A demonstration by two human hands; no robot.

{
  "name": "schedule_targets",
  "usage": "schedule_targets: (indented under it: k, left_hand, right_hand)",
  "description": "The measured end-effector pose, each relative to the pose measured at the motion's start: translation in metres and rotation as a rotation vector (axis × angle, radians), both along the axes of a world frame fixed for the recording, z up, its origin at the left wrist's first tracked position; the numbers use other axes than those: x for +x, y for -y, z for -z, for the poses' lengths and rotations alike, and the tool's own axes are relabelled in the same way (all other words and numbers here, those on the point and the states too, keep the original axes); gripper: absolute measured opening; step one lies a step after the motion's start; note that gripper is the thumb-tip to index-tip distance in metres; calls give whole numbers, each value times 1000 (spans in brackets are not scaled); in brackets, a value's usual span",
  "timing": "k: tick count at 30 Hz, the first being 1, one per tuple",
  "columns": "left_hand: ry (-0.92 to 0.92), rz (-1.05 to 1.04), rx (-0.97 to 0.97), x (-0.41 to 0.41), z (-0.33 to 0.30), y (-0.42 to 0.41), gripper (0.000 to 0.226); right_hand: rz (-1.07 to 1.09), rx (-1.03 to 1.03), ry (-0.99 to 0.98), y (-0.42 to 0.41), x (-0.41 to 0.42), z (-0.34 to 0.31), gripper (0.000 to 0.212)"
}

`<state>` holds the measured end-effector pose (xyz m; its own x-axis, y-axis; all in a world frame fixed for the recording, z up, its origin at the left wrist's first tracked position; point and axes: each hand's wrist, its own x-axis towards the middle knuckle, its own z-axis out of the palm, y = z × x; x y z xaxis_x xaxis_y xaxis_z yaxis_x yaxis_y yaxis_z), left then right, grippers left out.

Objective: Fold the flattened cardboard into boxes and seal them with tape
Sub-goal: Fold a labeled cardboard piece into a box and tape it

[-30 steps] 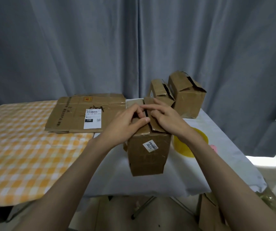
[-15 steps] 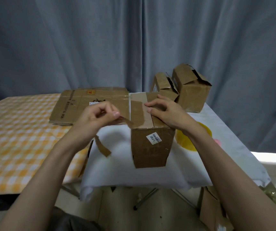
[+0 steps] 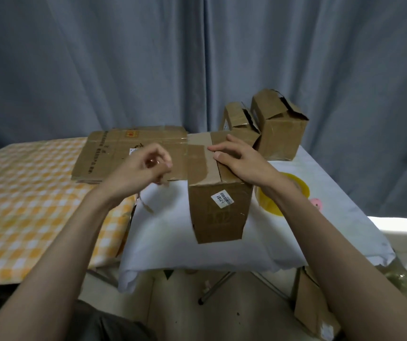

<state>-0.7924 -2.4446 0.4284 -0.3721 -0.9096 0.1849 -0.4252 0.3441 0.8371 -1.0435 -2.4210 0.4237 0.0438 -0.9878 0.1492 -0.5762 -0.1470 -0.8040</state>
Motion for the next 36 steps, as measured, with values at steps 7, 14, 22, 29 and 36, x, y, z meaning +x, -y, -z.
schedule_targets:
  k: [7,14,22,29,36]
  left_hand:
    - [386,-117,-74,-63,-6,26,57]
    - [67,-183,74,-75,9,24,70]
    - [186,-213,-14,-78,9,25,68]
    - [194,-262,33,-89,13,15,69]
    - [164,-210,22,-86,2,4,40]
  right_hand:
    - [7,73,435,-7,-24,4,45]
    - [269,549,-728,-1,-99,54,51]
    - [402,289,-585,-2,-102,50,42]
    - [332,-139,124,-25,-53,-30,25]
    - [318,-181,-289,-16,15,-36,50]
